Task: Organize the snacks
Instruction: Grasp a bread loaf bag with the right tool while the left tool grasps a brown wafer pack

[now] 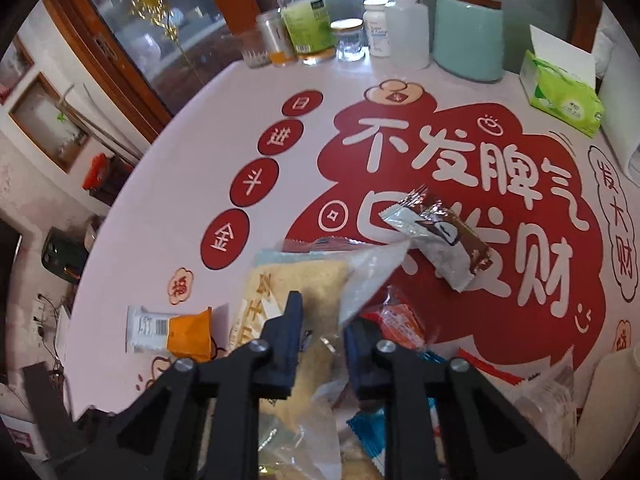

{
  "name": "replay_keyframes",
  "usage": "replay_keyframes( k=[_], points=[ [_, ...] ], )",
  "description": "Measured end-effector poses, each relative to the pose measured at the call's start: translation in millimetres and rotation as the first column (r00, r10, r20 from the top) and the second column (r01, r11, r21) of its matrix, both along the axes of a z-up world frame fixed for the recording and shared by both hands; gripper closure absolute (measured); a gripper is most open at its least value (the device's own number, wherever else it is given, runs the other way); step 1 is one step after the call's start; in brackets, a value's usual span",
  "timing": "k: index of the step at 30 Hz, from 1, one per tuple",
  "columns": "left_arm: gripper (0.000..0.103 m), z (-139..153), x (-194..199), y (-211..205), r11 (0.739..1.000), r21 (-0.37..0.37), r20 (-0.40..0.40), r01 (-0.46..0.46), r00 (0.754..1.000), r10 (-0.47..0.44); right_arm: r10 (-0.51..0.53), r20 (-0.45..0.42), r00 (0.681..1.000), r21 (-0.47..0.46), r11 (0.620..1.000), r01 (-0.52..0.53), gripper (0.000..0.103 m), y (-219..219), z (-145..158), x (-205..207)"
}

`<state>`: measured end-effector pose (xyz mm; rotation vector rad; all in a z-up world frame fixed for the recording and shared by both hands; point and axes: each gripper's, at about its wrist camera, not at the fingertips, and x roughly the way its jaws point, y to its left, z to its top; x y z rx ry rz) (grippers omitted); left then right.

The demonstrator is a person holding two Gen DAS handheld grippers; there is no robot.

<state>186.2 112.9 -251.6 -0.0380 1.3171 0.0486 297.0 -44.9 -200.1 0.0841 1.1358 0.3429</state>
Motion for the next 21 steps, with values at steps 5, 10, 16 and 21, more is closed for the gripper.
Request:
replay_keyframes(
  k=[5,10,16,21],
  points=[
    [0.048,4.2,-5.9,-6.3,1.0,0.006,0.019,0.014,1.0,-0.014,-0.028,0.038,0.999,0.037,0.999,0.027,0.088,-12.3,17.2,-9.6],
    [0.049,6.7,-16.2,-1.0,1.0,0.03,0.018,-0.01,1.0,0.01,-0.047,0.059,0.997,0.076,0.996,0.042,0.089,-23.1,33.4,-20.6],
    [0.049,61.1,-47.1,-0.2,0.998,0.066,0.146,-0.002,0.989,-0.007,-0.067,0.118,0.991,0.121,0.991,0.052,0.09,-40.5,69.3,-49.5],
    [0.049,125.3,-58.8,-20.1,0.997,0.073,0.297,0.02,0.954,-0.041,-0.104,0.197,0.975,0.151,0.986,0.075,0.09,-65.7,110.1,-85.7]
  ],
)
